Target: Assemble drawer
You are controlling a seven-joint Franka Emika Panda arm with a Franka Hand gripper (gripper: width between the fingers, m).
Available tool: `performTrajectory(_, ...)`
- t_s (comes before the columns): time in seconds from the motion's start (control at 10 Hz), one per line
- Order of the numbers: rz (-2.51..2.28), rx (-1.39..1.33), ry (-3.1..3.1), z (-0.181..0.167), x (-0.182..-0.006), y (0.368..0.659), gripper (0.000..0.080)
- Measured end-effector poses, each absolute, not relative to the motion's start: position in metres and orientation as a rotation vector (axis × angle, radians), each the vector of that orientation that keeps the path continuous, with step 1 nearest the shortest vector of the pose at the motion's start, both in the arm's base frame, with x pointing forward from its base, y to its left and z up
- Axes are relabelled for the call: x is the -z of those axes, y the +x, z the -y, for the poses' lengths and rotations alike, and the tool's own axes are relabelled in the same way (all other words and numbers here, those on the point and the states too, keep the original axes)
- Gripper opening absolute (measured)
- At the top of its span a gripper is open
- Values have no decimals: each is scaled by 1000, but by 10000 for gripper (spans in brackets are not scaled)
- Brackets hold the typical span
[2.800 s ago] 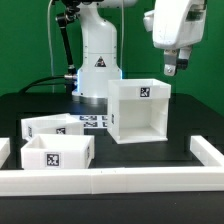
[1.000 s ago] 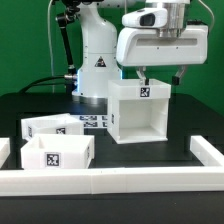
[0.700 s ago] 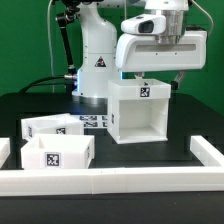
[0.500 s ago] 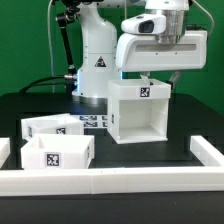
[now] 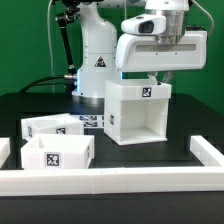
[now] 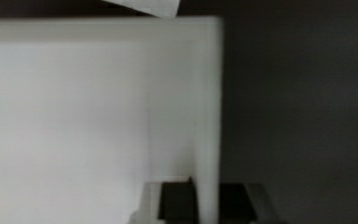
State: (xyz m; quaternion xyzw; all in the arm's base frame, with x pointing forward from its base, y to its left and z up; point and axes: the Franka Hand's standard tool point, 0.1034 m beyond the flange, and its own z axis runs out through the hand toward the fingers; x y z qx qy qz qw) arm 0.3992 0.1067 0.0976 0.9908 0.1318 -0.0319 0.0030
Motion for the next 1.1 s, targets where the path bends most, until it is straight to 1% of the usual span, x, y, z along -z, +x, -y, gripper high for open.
performTrajectory(0.5,-406,101,3108,-106,-97,401,37)
performTrajectory(0.8,-277,80,3130,-97,-98,440,38)
performTrajectory(1.1,-164,28,3157,-81,-98,494,38)
